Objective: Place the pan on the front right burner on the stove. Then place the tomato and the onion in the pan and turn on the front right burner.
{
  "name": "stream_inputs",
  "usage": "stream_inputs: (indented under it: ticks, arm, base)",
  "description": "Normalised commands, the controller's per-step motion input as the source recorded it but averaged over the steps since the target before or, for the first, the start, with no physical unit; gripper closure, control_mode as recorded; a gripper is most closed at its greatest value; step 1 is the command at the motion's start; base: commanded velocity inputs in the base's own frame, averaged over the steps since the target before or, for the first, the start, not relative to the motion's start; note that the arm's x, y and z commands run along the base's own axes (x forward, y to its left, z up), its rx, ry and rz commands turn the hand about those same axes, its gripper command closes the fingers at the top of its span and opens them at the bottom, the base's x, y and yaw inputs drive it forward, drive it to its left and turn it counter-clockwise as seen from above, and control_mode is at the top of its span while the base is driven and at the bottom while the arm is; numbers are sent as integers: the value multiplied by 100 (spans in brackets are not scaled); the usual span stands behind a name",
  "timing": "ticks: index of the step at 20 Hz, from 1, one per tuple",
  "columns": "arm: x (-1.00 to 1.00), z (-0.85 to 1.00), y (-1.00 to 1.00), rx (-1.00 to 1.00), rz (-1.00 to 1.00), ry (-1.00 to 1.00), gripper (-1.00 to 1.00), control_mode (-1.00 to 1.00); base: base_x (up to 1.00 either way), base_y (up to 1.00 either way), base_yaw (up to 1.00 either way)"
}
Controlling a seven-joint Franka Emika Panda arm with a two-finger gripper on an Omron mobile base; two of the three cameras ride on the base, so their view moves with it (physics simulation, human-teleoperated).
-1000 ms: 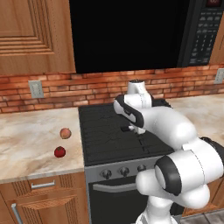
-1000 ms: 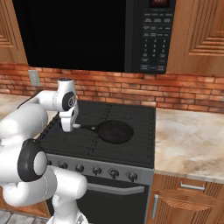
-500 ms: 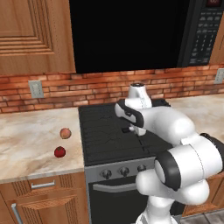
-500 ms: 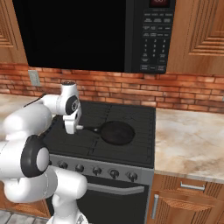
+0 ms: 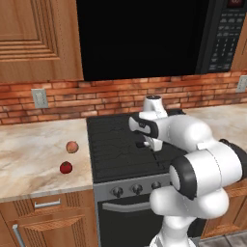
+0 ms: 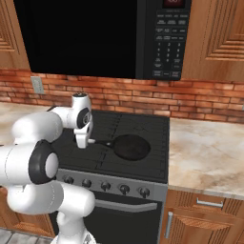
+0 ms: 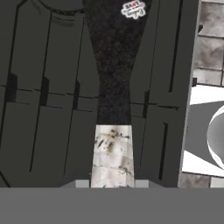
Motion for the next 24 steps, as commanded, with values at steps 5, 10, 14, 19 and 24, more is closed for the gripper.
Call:
stream_inputs:
  ticks: [5, 10, 14, 19, 24]
  arm:
    - [14, -9, -6, 0, 0, 0, 100, -100]
    - [19, -9, -1, 0, 0, 0, 100, -100]
    - [14, -19, 0, 0, 0, 0, 100, -100]
    - [13, -19, 0, 0, 0, 0, 100, -100]
    - [15, -17, 0, 0, 0, 0, 100, -100]
  base:
    - [0, 0, 0]
    - [0, 0, 0]
    - [0, 0, 0]
    - [0, 0, 0]
    - [0, 0, 0]
